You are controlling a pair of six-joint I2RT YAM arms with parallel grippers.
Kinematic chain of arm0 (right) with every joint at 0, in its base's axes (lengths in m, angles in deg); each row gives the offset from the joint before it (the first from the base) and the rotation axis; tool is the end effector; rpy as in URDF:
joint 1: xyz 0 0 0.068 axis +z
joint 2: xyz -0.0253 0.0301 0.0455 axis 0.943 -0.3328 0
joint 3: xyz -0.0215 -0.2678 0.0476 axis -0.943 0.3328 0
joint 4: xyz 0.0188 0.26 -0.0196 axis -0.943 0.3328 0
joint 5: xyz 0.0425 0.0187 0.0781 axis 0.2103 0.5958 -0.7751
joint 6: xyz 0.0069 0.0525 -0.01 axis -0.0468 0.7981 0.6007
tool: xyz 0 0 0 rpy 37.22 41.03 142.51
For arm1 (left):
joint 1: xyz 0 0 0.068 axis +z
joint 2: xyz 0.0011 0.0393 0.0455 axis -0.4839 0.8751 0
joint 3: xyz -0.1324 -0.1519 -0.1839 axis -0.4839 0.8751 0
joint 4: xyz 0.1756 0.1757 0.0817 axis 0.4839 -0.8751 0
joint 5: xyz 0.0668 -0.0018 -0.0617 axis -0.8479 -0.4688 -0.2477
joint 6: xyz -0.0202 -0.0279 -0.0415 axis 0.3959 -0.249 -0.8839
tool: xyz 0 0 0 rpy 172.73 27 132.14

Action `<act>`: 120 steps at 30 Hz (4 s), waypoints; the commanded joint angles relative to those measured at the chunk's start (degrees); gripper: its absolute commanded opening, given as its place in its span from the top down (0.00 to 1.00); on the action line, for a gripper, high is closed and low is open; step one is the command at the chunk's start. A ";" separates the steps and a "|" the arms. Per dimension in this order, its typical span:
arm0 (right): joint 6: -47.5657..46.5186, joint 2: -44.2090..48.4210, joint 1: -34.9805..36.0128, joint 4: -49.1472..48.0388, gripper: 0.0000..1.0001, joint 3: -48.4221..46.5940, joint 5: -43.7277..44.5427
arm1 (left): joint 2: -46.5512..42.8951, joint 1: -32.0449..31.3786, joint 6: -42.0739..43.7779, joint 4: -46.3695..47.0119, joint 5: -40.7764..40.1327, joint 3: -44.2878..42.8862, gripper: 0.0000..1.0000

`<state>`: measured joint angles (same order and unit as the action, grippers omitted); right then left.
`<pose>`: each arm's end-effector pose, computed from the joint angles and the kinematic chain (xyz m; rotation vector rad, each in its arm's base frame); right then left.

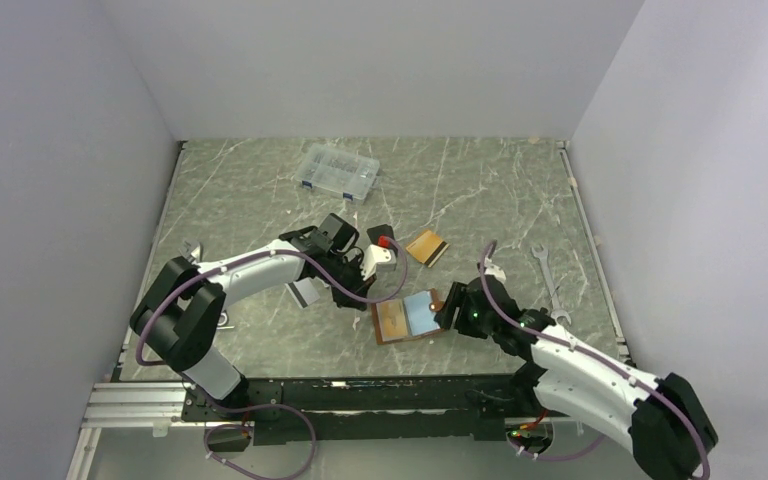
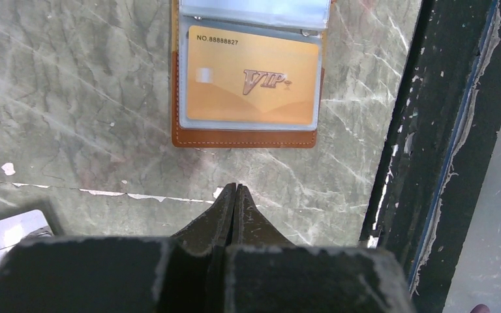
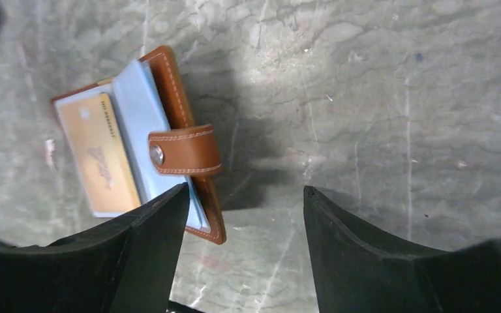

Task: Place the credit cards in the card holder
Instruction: Insert the credit card into the card holder, then pick up the card holder from the center of the board, then close the card holder, then place the card holder at the center of the board.

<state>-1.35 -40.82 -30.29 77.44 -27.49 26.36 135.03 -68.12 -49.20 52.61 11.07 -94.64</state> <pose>0.1274 0.1011 0.1567 0.2252 2.5112 0.4772 0.2232 -0.2087 0.1928 1.5218 2.1525 -0.9150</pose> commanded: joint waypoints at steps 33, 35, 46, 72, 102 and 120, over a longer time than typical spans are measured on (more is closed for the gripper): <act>-1.95 15.02 -9.43 -16.76 1.00 -6.06 -33.12 | -2.36 15.14 -2.47 7.93 15.85 -1.97 1.00; -1.60 16.07 -9.61 -17.16 1.00 -7.49 -34.21 | -3.58 16.89 -3.46 8.86 19.49 -1.38 1.00; 7.30 10.88 -9.68 -36.26 1.00 -3.12 -37.50 | -13.43 13.38 -8.55 12.91 32.51 2.87 1.00; 11.77 -18.44 -4.59 -60.21 1.00 4.97 -42.51 | 1.87 5.77 -5.14 8.06 13.13 -2.78 1.00; -5.90 -8.11 12.14 -14.85 0.47 0.32 -2.97 | 9.39 -5.03 2.77 0.71 -2.45 -6.58 1.00; -29.09 -13.65 22.57 -26.14 0.47 -2.87 3.97 | 1.33 0.89 6.26 -12.72 9.24 -9.10 1.00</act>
<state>-26.51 -52.77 -7.88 55.26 -27.25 30.91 142.27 -67.73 -43.17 42.10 14.92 -103.89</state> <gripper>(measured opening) 0.542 0.006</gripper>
